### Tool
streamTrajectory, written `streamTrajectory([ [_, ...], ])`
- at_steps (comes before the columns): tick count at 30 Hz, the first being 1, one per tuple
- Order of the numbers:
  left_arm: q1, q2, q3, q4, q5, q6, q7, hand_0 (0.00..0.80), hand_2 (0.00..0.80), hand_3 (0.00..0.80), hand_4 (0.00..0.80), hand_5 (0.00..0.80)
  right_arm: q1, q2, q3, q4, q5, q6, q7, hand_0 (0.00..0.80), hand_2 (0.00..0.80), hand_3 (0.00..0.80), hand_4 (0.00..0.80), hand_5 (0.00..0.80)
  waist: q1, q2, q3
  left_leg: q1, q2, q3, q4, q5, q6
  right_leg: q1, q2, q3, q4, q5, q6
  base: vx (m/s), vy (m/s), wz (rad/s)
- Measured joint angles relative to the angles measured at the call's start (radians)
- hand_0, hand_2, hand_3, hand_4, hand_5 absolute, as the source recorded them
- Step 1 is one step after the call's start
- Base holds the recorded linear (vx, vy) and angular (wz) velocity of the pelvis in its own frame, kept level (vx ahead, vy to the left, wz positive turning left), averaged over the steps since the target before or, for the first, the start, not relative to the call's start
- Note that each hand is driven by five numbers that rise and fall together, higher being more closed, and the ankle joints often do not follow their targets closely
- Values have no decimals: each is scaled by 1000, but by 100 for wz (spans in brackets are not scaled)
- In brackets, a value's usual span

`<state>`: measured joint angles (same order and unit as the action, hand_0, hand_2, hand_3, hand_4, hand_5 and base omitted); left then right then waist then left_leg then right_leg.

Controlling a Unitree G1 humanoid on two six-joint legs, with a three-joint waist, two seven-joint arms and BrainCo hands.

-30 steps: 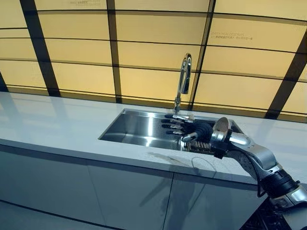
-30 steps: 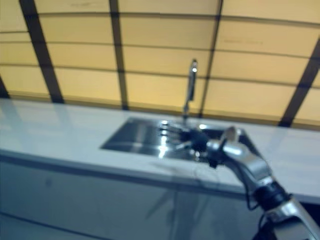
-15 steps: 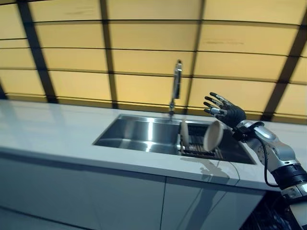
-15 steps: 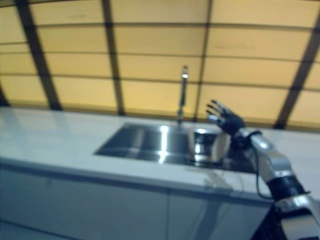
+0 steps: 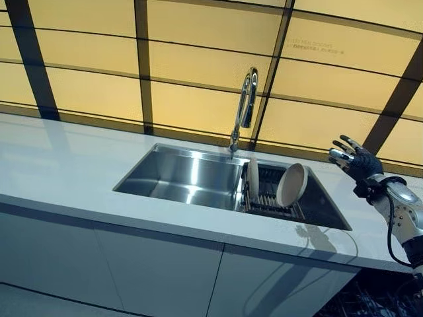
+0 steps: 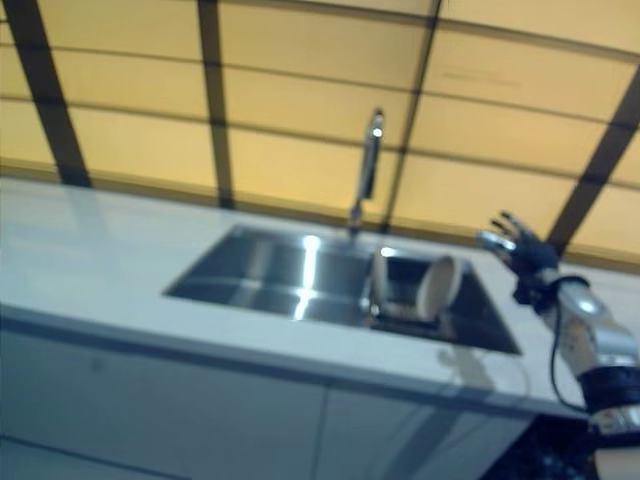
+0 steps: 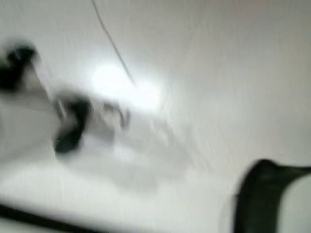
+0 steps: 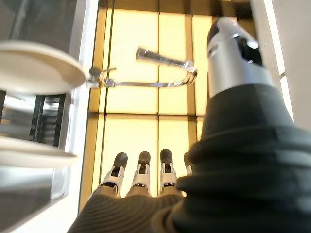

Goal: Take plates into dishwasher

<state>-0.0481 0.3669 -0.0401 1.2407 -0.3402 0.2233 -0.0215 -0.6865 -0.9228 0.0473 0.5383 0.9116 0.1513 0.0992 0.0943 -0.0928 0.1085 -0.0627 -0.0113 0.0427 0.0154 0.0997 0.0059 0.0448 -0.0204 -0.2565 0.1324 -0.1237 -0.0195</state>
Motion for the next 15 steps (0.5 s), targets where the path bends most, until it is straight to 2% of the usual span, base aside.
streamTrajectory([
  [8,8,0,-18,1,0,-13,-8,0,0,0,0,0,-44,-42,5,36,-127,-4,-188,0,0,0,0,0,4,14,9,23,-12,3,-23,0,12,31,-7,-1,-45,12,7,80,47,1],
  [11,4,1,-20,1,5,-14,-8,0,0,0,0,0,-70,-44,7,53,-150,-8,-282,0,0,0,0,0,4,12,12,22,-26,10,-20,-22,26,28,-12,-1,-36,10,19,81,102,-4],
  [12,-1,-3,-24,0,11,-15,-10,0,0,0,0,0,-78,-51,7,75,-156,-7,-323,0,0,0,0,0,5,22,23,29,-12,9,-25,-24,29,-4,-17,-1,39,-2,39,66,68,-5],
  [15,-5,5,-46,-1,11,-16,-16,0,0,0,0,0,-78,-54,9,99,-182,-3,-385,0,0,0,0,0,-1,50,57,47,14,11,-43,-20,40,-116,-37,0,269,-3,75,111,-29,-9],
])
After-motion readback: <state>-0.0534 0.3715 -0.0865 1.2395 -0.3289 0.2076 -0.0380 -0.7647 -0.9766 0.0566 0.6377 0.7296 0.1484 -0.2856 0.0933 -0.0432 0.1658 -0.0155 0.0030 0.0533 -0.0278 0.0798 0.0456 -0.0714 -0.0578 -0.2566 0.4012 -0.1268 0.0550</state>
